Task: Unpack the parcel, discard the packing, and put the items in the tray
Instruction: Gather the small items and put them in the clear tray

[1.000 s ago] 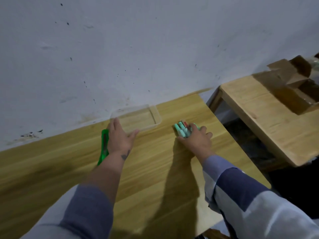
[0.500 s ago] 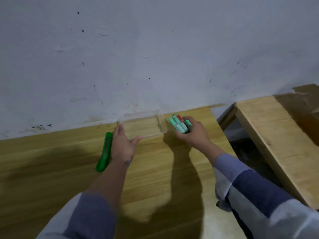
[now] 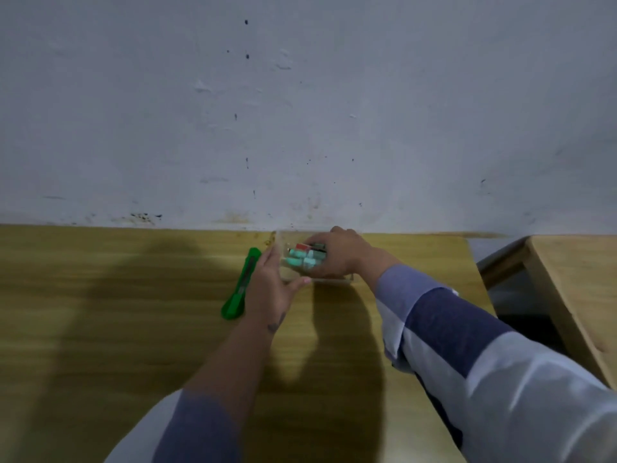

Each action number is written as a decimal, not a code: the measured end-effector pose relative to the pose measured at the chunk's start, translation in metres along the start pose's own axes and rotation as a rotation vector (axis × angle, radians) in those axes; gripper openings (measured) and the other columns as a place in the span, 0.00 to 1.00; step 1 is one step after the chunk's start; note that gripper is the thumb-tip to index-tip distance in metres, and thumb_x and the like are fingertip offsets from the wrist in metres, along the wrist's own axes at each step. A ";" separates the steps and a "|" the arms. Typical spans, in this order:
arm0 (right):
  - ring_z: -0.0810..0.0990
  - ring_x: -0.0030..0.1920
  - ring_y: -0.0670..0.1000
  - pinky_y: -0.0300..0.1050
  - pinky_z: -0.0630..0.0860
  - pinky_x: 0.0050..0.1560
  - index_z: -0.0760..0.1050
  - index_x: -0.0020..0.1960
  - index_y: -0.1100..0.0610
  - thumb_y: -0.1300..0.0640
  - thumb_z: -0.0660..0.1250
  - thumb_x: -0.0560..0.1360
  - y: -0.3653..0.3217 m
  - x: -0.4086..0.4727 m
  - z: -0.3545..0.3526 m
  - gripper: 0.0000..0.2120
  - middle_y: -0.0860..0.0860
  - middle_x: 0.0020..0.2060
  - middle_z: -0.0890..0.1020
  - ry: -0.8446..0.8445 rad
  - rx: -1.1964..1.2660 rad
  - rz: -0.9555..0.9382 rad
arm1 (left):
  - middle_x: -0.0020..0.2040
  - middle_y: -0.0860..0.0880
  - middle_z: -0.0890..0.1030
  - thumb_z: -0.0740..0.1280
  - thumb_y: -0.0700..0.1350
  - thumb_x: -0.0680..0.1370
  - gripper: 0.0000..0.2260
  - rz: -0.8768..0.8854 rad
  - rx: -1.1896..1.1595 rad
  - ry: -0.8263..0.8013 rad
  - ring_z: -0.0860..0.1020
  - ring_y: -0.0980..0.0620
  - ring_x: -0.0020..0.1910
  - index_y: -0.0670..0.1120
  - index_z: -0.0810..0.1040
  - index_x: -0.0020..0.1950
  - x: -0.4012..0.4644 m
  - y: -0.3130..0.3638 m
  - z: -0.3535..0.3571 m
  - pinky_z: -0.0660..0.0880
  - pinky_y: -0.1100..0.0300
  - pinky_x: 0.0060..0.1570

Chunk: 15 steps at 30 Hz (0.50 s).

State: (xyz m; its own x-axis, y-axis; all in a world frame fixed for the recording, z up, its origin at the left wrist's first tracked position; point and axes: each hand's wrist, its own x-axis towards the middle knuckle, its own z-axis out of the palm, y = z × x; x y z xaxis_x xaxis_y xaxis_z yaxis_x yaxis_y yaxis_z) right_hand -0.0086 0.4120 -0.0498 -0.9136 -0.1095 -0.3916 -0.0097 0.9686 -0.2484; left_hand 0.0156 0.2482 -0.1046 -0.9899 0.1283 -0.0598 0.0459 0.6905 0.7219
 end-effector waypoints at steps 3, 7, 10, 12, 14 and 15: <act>0.74 0.61 0.59 0.48 0.70 0.61 0.69 0.69 0.47 0.42 0.70 0.69 -0.006 0.008 0.005 0.30 0.57 0.61 0.77 -0.002 0.005 -0.020 | 0.73 0.44 0.66 0.77 0.50 0.67 0.42 -0.020 -0.016 -0.009 0.68 0.46 0.70 0.41 0.61 0.75 0.001 0.001 0.001 0.66 0.57 0.67; 0.75 0.60 0.59 0.48 0.72 0.61 0.69 0.68 0.51 0.44 0.75 0.65 -0.007 0.010 0.014 0.35 0.59 0.62 0.74 0.047 0.118 0.050 | 0.73 0.46 0.66 0.76 0.51 0.68 0.42 -0.034 -0.017 -0.014 0.67 0.48 0.69 0.43 0.59 0.76 0.001 0.001 0.002 0.66 0.58 0.66; 0.73 0.60 0.59 0.50 0.72 0.64 0.68 0.67 0.54 0.51 0.78 0.62 -0.003 0.005 0.020 0.37 0.58 0.63 0.66 0.140 0.292 0.128 | 0.71 0.47 0.68 0.76 0.53 0.67 0.42 -0.055 -0.029 0.005 0.69 0.48 0.68 0.44 0.60 0.76 0.001 0.001 0.004 0.70 0.52 0.66; 0.72 0.60 0.58 0.50 0.73 0.63 0.69 0.65 0.55 0.54 0.79 0.62 -0.001 0.002 0.024 0.34 0.57 0.63 0.66 0.195 0.338 0.135 | 0.72 0.47 0.67 0.76 0.52 0.67 0.42 -0.061 -0.059 0.012 0.69 0.48 0.68 0.43 0.60 0.75 0.001 0.002 0.005 0.69 0.52 0.66; 0.71 0.61 0.59 0.51 0.71 0.63 0.71 0.65 0.53 0.50 0.78 0.63 0.000 0.001 0.026 0.33 0.55 0.63 0.67 0.201 0.299 0.136 | 0.73 0.46 0.66 0.76 0.51 0.68 0.41 -0.055 -0.073 0.012 0.68 0.49 0.69 0.42 0.60 0.75 0.000 0.003 0.005 0.68 0.53 0.68; 0.70 0.62 0.60 0.52 0.70 0.63 0.70 0.65 0.52 0.47 0.77 0.64 0.000 0.000 0.026 0.33 0.55 0.64 0.67 0.188 0.280 0.140 | 0.73 0.46 0.65 0.76 0.51 0.68 0.41 -0.051 -0.070 0.013 0.68 0.49 0.69 0.42 0.59 0.75 0.000 0.004 0.005 0.68 0.54 0.68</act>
State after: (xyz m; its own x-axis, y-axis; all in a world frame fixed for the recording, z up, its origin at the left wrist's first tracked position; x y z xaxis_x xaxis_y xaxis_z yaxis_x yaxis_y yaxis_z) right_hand 0.0020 0.4061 -0.0728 -0.9572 0.0876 -0.2760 0.2084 0.8700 -0.4469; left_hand 0.0165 0.2543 -0.1056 -0.9924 0.0847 -0.0896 -0.0140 0.6447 0.7643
